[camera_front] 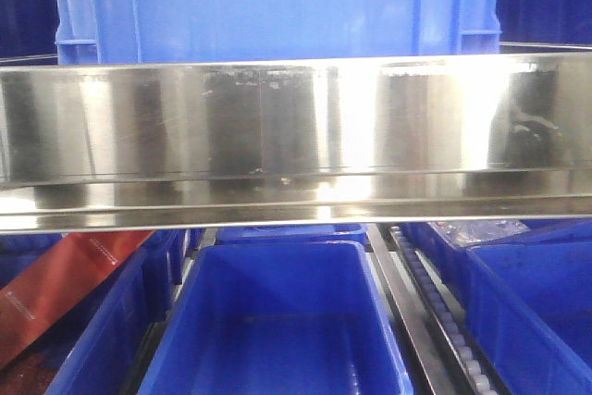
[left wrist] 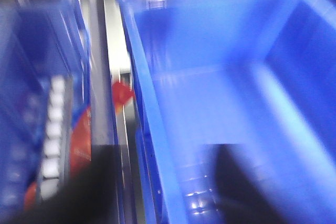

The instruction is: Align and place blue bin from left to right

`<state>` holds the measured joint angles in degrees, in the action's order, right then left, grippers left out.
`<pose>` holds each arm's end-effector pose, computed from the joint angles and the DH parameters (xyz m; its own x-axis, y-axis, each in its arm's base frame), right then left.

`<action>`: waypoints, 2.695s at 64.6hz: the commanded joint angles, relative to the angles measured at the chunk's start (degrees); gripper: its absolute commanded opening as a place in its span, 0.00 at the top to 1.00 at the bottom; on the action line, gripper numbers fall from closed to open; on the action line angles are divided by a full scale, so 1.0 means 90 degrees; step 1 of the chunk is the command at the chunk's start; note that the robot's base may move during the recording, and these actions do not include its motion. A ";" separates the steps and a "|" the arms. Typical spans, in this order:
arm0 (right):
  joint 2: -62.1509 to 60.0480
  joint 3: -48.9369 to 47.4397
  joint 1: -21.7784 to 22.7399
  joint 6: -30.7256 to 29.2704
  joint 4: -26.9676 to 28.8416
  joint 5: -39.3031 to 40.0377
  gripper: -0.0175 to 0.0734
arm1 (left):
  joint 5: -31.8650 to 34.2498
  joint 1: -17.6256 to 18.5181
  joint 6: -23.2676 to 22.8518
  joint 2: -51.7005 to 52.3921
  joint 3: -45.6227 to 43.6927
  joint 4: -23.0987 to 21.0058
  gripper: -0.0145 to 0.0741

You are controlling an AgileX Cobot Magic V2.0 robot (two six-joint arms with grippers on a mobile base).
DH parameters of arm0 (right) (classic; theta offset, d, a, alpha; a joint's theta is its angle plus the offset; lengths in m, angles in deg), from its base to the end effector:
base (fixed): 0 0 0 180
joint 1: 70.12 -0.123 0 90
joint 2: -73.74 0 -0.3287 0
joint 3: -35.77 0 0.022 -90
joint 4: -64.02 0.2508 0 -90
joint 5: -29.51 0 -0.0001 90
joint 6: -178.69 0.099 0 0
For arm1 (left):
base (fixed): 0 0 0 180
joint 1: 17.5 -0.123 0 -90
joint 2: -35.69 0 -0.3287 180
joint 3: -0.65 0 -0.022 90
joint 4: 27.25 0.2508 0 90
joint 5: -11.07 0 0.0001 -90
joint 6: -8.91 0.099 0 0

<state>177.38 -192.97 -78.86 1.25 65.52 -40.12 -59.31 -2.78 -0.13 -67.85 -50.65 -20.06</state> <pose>0.3471 0.0558 0.5485 -0.5686 -0.0330 -0.8220 -0.1415 0.9882 0.0582 0.3363 -0.0763 0.5607 -0.5339 0.0220 -0.8453 0.0953 0.9949 -0.0343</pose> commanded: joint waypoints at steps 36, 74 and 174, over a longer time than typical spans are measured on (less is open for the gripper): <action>-0.4208 0.6060 0.0032 0.0137 -0.0540 0.3518 0.86 | 0.2166 -0.0022 0.0035 0.3424 0.4637 -0.0031 0.96; -0.8259 1.0744 0.0032 -0.0632 -0.0594 0.5668 0.86 | 0.6638 -0.0022 0.0035 0.8322 1.1394 -0.0016 0.96; -0.9286 1.1522 0.0032 -0.0632 -0.0594 0.6268 0.86 | 0.7503 -0.1752 0.1284 1.0755 1.4395 -0.1270 0.96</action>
<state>94.16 -89.37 -78.86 -3.90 60.72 14.78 3.47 -18.17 11.00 28.54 76.69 -30.87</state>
